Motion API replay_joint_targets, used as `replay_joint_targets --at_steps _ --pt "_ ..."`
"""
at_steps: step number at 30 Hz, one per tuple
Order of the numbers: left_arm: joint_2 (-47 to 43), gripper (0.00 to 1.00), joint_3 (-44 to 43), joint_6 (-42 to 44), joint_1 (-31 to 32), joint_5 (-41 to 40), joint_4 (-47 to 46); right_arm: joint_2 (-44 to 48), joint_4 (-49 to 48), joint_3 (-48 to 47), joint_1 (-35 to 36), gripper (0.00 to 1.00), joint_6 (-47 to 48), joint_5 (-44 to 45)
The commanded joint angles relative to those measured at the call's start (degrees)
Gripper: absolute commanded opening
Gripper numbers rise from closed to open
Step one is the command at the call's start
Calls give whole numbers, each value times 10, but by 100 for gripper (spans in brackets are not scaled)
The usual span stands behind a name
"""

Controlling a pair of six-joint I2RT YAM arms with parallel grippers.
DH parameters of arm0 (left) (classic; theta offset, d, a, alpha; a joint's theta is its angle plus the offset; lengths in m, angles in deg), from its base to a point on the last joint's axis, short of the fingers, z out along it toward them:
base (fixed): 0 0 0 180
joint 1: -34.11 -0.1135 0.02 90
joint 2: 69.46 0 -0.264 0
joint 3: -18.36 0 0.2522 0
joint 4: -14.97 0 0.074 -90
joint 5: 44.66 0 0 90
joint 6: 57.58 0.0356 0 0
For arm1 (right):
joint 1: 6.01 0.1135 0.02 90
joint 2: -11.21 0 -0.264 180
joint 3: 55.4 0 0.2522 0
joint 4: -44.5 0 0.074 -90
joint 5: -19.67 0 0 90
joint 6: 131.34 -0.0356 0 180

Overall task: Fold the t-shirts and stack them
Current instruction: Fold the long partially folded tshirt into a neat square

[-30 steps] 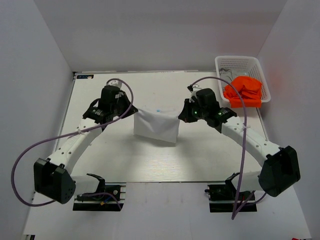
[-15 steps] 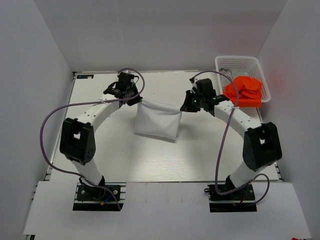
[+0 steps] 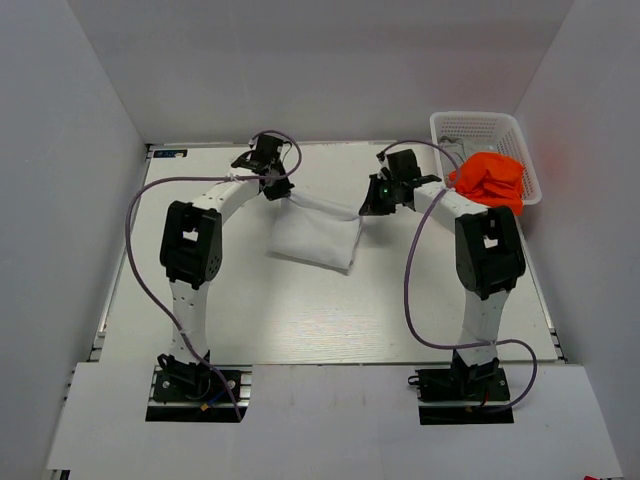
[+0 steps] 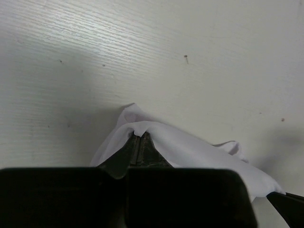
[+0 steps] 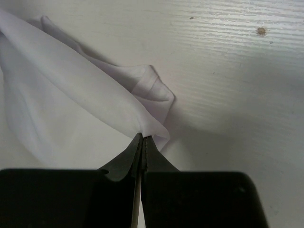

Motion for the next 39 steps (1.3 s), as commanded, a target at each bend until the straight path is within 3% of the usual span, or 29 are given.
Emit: replay_joint_targets --at_steps 1,2,3,4,5,6,10,13,16,18,26,31,33,39 --pt "5 0 -39 7 -14 -3 16 -36 -12 -39 -9 1 7 -25" --pt "20 23 -60 7 -14 6 22 -42 -13 -52 -10 13 5 -43" --pt "26 43 -74 12 -19 6 30 -45 -13 -58 -11 42 6 -50" --pt "33 64 -88 12 -19 6 54 -50 -11 -67 -12 53 4 -55" --pt "33 95 -120 12 -19 6 69 -48 -10 -69 -11 61 6 -59" --pt "40 100 -132 12 -19 -1 80 -39 -11 -71 -10 90 4 -60" --pt "-15 100 -124 17 -19 -15 96 20 -46 -20 -6 90 1 -58" --pt "-74 100 -39 22 -5 6 52 87 -96 58 3 90 -12 -103" --pt "-144 100 95 28 0 105 -37 144 -160 141 24 90 -19 -167" --pt "-170 100 130 22 0 160 -89 158 -199 165 48 90 -28 -201" --pt "-138 100 211 5 19 257 -148 149 -338 264 100 90 -52 -262" --pt "-71 100 220 5 19 262 -106 88 -323 279 102 90 -61 -225" --pt "-57 100 220 13 19 244 -80 80 -293 286 100 90 -53 -172" --pt "-84 100 249 18 13 169 -57 54 -281 320 99 90 -66 -101"
